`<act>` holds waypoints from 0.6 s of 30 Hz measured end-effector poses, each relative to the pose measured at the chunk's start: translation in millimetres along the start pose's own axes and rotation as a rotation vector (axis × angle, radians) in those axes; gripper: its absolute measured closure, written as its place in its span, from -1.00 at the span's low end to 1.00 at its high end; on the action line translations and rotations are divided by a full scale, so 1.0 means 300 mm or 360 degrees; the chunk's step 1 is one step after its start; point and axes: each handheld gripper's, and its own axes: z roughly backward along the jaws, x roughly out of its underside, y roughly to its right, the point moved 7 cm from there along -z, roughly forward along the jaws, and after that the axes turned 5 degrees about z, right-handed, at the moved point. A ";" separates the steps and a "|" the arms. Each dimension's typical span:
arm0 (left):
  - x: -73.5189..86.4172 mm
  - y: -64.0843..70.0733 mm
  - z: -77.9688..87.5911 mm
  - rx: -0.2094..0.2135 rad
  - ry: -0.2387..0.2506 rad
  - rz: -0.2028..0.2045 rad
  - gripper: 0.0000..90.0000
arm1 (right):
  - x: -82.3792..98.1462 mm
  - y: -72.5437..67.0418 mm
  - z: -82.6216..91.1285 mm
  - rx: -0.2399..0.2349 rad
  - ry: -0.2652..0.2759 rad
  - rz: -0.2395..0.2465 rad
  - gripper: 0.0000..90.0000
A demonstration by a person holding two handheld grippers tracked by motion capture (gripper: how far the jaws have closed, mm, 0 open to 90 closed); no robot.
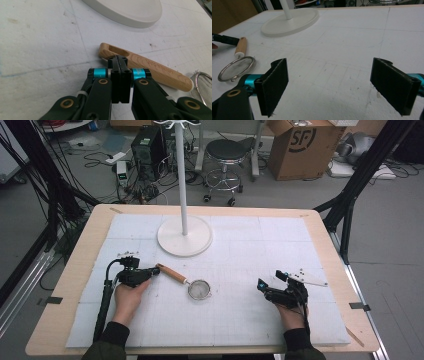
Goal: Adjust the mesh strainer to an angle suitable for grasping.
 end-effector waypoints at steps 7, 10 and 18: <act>-0.002 -0.002 -0.002 0.0011 -0.0004 0.0004 1.00 | 0.000 0.000 -0.002 0.0000 0.0002 0.0001 -0.68; -0.007 -0.005 -0.004 0.0030 -0.0012 0.0013 1.00 | 0.000 0.001 0.000 0.0001 0.0001 -0.0005 -0.68; -0.021 -0.003 -0.022 0.0031 -0.0014 -0.0004 1.00 | -0.003 0.001 0.001 0.0005 0.0007 -0.0009 -0.68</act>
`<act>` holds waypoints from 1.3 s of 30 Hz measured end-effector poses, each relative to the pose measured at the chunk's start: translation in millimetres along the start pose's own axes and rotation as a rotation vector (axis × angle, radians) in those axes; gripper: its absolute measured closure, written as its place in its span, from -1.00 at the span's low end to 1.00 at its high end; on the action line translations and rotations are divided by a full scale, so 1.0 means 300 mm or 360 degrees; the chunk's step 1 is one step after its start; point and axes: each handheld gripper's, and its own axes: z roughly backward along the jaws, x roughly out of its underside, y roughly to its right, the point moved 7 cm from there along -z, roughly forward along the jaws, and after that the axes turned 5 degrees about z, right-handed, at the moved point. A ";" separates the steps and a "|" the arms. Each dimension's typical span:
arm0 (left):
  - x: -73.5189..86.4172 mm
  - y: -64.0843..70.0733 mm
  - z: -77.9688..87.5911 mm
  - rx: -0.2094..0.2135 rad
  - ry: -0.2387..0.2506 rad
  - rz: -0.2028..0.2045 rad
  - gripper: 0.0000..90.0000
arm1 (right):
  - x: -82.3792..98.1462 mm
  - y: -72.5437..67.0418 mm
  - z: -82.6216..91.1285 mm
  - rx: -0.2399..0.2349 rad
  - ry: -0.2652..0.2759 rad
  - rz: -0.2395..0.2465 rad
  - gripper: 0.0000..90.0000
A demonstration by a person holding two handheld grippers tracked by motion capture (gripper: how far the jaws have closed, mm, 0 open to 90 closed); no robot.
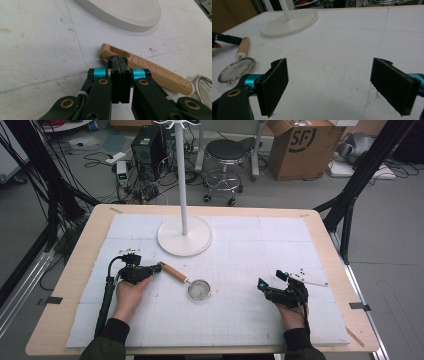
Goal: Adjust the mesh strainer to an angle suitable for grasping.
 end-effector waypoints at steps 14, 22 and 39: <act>-0.014 0.005 -0.014 0.0007 0.0007 -0.0038 1.00 | -0.003 0.008 0.009 0.0000 0.0021 -0.0012 -0.68; -0.007 0.011 0.010 0.0062 0.0047 -0.0060 1.00 | -0.011 0.004 -0.002 -0.0001 0.0028 -0.0010 -0.68; -0.002 0.029 0.037 0.0182 0.0104 -0.0108 0.03 | 0.006 0.015 0.039 0.0017 0.0013 0.0006 -0.68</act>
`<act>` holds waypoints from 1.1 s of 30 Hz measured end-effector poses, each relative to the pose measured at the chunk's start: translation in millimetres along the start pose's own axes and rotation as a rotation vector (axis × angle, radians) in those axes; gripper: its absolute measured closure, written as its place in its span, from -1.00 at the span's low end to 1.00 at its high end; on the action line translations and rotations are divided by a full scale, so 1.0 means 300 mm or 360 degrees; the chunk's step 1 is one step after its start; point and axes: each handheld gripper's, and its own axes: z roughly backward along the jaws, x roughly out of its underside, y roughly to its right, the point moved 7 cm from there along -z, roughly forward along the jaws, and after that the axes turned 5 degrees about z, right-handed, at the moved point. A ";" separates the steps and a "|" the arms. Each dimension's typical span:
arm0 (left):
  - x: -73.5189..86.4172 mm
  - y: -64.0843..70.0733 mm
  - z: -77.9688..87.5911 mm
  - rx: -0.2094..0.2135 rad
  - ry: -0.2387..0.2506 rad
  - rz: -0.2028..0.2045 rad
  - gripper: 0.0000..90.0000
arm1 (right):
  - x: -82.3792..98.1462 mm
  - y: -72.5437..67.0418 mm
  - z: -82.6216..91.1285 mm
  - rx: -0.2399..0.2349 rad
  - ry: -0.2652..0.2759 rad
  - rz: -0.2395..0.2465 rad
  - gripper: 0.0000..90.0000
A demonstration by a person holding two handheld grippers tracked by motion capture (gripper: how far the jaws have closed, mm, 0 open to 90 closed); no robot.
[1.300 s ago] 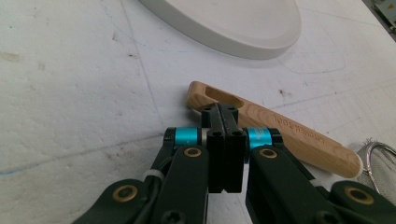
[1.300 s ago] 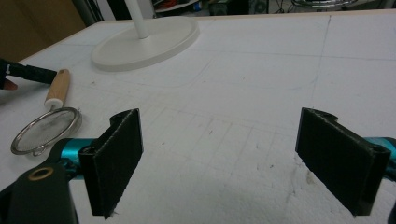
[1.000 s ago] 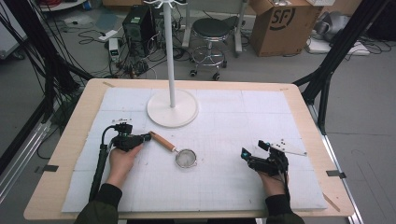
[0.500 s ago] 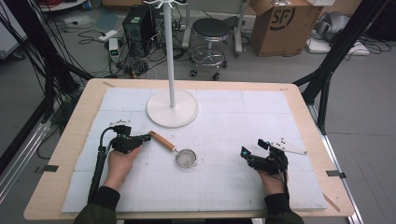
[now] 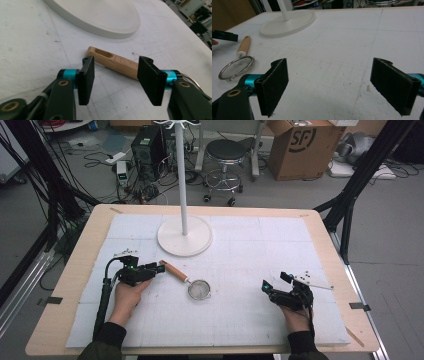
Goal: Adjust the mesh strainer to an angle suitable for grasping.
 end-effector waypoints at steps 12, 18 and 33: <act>0.009 0.002 -0.002 -0.0013 -0.0038 0.0009 -0.06 | 0.004 -0.006 -0.007 -0.0012 -0.0014 0.0010 -0.68; 0.019 0.019 0.034 0.0103 0.0022 -0.0014 -0.27 | 0.004 -0.006 -0.008 -0.0021 -0.0011 0.0009 -0.68; 0.046 0.024 0.127 0.0082 0.0124 -0.0120 -0.65 | -0.008 -0.025 -0.009 -0.0025 0.0011 0.0046 -0.68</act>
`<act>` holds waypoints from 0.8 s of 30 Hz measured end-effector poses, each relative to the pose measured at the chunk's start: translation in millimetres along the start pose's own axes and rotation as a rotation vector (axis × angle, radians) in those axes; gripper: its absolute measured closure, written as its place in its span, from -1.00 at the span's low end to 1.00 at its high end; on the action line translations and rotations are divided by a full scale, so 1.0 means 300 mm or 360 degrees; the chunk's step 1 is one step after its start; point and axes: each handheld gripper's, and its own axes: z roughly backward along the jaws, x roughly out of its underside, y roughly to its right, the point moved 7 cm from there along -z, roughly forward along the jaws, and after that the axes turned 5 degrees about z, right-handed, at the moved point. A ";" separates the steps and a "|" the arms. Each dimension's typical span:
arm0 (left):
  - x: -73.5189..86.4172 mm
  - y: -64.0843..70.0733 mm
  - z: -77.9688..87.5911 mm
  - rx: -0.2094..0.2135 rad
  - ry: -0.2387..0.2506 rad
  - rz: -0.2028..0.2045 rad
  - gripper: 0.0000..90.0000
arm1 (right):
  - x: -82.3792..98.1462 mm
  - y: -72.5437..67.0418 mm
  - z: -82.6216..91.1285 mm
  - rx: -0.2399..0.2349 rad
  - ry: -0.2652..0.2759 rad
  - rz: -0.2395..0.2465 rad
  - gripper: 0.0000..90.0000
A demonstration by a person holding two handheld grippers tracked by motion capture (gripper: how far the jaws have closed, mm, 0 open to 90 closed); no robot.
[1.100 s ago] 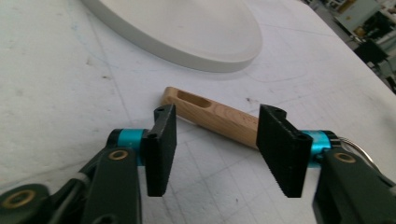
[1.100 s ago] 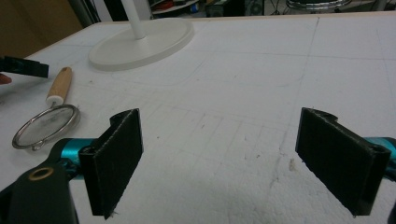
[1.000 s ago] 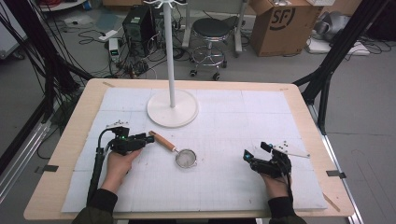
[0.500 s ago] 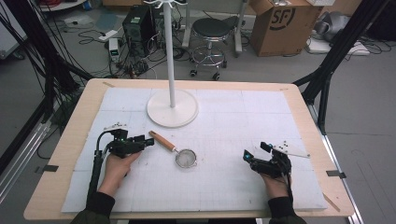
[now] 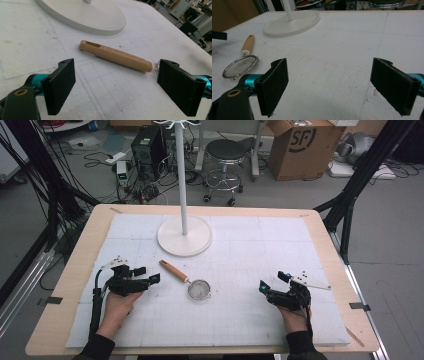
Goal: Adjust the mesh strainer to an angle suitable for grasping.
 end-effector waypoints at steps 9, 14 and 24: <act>-0.012 0.020 0.083 0.0032 0.0116 -0.0035 -0.65 | -0.006 -0.045 -0.018 -0.0027 -0.0034 0.0063 -0.68; -0.015 0.035 0.096 0.0051 0.0129 -0.0080 -0.65 | -0.024 -0.060 -0.028 -0.0055 -0.0004 0.0043 -0.68; 0.000 0.055 0.126 0.0063 0.0093 -0.0143 -0.67 | -0.059 -0.091 -0.059 -0.0092 0.0005 0.0011 -0.68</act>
